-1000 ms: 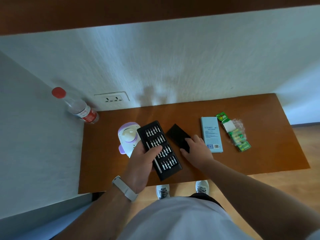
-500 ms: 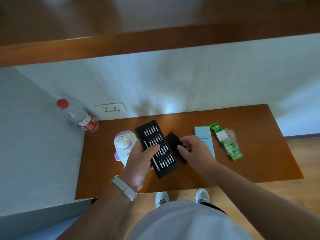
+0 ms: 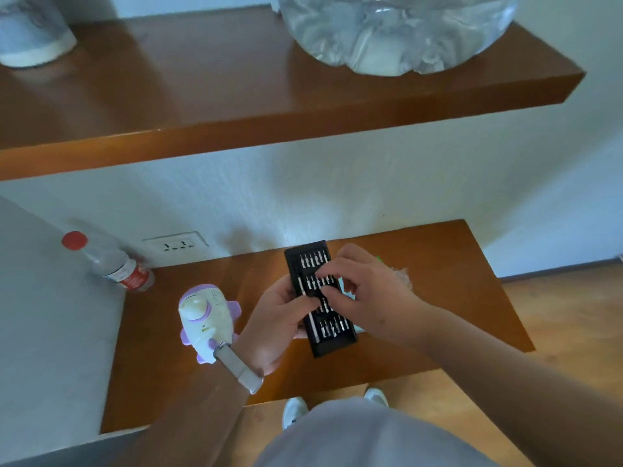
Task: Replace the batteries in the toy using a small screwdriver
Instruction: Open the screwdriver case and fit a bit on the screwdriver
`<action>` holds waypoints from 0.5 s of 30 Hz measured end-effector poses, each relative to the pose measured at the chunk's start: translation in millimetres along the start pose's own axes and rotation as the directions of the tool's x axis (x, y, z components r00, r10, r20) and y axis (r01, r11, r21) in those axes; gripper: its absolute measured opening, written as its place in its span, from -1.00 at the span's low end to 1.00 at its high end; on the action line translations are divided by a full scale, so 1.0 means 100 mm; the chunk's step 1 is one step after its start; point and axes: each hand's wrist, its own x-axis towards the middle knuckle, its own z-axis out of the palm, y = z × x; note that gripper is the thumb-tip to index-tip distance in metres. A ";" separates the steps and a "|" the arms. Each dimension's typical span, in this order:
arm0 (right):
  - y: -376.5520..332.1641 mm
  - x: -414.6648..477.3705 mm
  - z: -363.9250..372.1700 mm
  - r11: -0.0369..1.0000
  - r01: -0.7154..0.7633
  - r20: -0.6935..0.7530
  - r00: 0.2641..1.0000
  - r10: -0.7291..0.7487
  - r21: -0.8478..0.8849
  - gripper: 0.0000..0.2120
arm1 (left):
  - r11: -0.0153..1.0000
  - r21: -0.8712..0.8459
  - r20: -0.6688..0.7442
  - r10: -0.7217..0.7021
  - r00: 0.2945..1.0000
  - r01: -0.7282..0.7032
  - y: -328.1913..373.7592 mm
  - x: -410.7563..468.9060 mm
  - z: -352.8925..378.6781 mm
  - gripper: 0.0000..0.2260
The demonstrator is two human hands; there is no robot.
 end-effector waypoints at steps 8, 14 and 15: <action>0.20 -0.05 -0.19 0.999 0.042 0.021 0.999 -0.042 -0.025 -0.81 | 1.000 0.016 0.039 0.004 0.999 -0.005 0.07 0.07 0.23 -0.74; 0.33 -0.05 -0.32 0.994 0.083 0.077 0.994 -0.078 -0.068 -0.79 | 1.000 0.023 0.081 -0.007 0.997 0.005 0.09 0.12 0.30 -0.74; 0.34 -0.05 -0.34 0.994 0.088 0.098 0.992 -0.081 -0.070 -0.78 | 1.000 0.024 0.089 -0.007 0.996 0.005 0.09 0.12 0.30 -0.74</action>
